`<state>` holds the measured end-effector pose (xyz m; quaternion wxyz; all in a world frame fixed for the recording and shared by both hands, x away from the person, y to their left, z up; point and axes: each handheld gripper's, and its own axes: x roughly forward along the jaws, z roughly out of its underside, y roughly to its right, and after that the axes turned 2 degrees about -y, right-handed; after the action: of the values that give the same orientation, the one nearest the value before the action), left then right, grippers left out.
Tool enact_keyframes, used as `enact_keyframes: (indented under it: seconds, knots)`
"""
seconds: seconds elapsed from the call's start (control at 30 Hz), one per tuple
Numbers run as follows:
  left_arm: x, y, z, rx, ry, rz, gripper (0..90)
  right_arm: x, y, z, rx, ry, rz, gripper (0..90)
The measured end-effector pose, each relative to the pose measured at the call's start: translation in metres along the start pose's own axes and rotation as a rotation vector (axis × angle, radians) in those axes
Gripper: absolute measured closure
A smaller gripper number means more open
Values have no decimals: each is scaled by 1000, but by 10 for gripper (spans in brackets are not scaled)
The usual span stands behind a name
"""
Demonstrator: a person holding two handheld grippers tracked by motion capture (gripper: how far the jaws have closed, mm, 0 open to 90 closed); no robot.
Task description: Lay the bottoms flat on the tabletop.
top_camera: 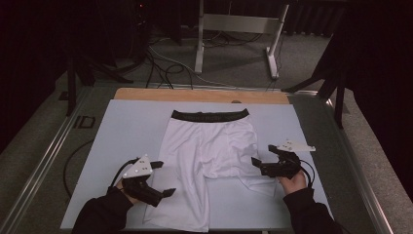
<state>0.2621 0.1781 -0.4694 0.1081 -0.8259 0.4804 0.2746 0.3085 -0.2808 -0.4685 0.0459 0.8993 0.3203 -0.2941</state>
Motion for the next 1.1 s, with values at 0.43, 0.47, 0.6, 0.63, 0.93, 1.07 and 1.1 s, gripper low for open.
enact_keyframes:
  seconds: [0.43,0.47,0.6,0.63,0.93,1.07,1.1]
  knots:
    - [-42,-43,35,-97,65,-246,10,-3,-2,1,-16,39,16,108]
    - [-45,-43,37,-100,60,-253,9,-4,-2,1,-19,44,26,108]
    - [-51,-40,47,-110,57,-280,10,-8,-6,0,-13,64,51,103]
    - [-53,-39,48,-112,60,-288,10,-9,-7,-1,-14,70,50,103]
    - [-62,-32,62,-155,77,-370,5,-28,-31,5,27,23,217,85]
    - [-61,-33,62,-158,81,-373,5,-32,-37,15,60,-32,271,99]
    - [-61,-33,62,-154,80,-372,5,-33,-39,18,65,-39,269,151]
